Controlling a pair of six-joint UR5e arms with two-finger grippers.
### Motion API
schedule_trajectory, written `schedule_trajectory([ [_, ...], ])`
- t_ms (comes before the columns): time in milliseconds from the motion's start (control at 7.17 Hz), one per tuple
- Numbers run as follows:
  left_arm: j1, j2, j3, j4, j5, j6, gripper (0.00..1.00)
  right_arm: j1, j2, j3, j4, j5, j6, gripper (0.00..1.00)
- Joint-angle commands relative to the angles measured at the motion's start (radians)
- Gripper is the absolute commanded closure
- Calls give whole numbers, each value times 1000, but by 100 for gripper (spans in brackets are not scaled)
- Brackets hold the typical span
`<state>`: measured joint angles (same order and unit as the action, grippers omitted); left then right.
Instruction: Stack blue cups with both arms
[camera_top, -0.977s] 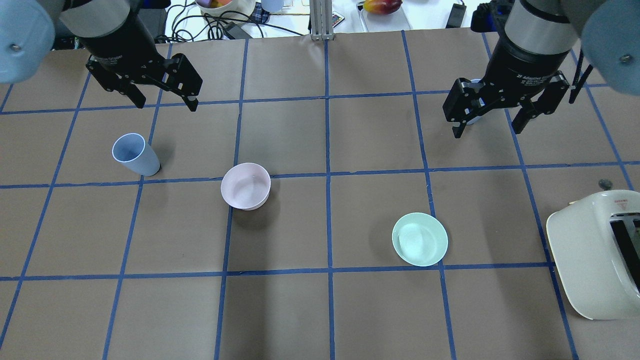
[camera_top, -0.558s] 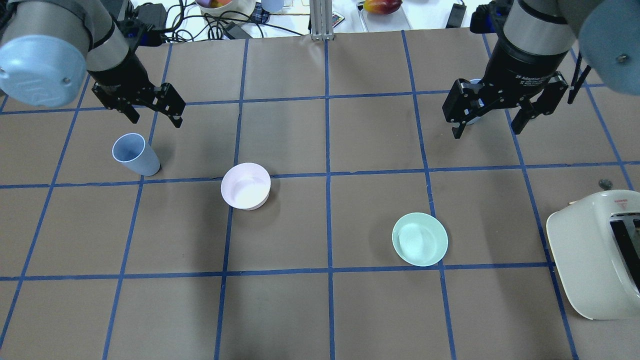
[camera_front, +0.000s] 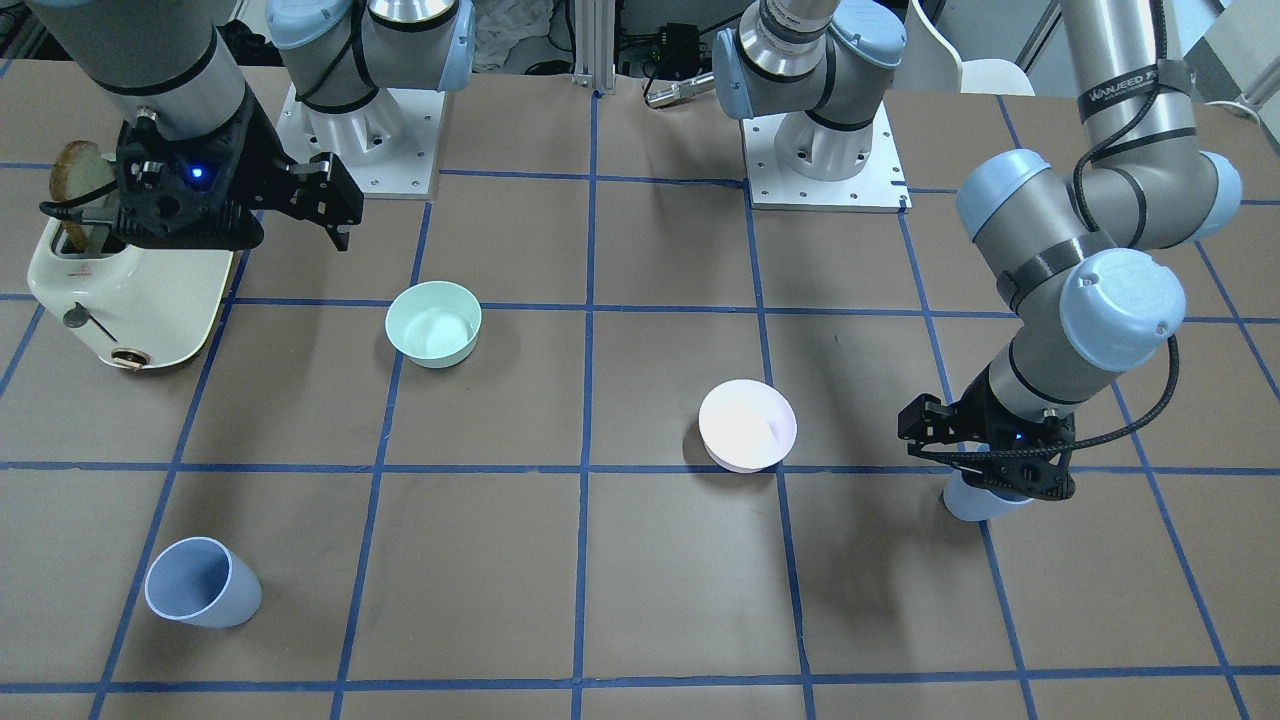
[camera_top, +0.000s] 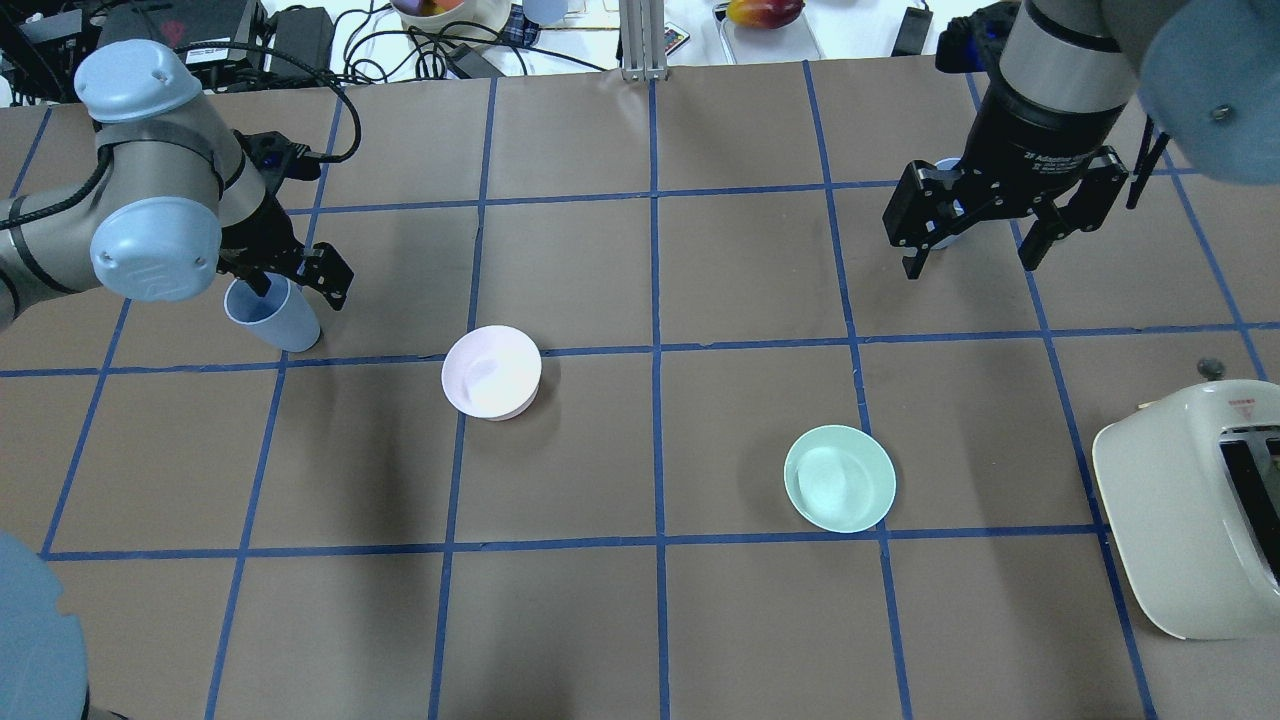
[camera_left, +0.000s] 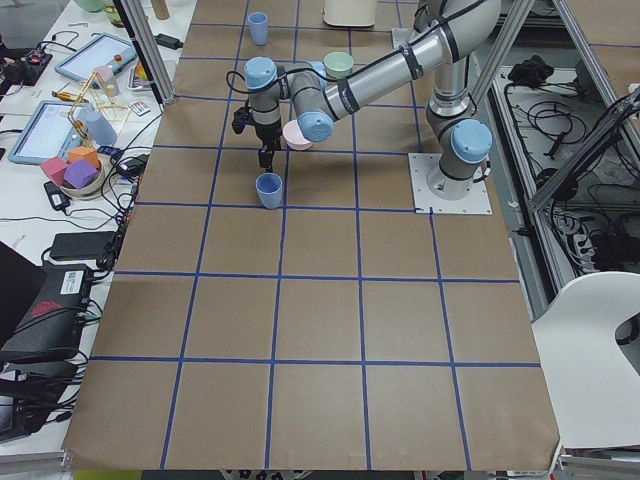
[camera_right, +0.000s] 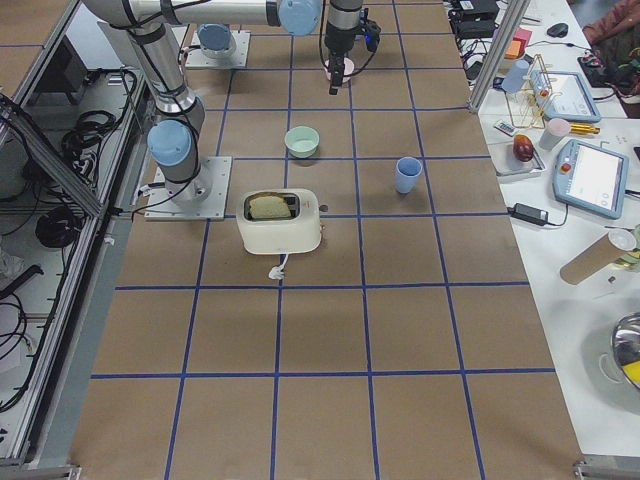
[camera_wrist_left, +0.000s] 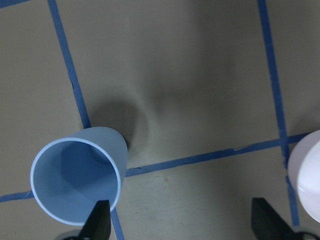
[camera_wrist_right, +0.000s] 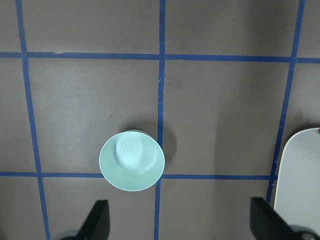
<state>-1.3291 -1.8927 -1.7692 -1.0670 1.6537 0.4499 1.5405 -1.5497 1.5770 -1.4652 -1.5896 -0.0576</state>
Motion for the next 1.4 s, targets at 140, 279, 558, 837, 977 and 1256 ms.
schedule_trajectory([
  [140,2,-28,-4,30,15,0,69,-96,86,-12,-166,3,-86,0],
  [279,1,-28,-3,35,17,1,92,-147,136,-21,-206,10,-128,0],
  [558,1,-28,7,36,17,3,100,-164,294,-150,-296,10,-215,0],
  [837,-1,-13,55,42,96,-8,100,-169,475,-314,-308,4,-251,0],
  [977,-22,-6,85,30,86,-28,100,-174,543,-340,-363,7,-257,0],
  [1256,-80,-23,204,-78,29,-249,100,-204,595,-339,-426,13,-257,0],
])
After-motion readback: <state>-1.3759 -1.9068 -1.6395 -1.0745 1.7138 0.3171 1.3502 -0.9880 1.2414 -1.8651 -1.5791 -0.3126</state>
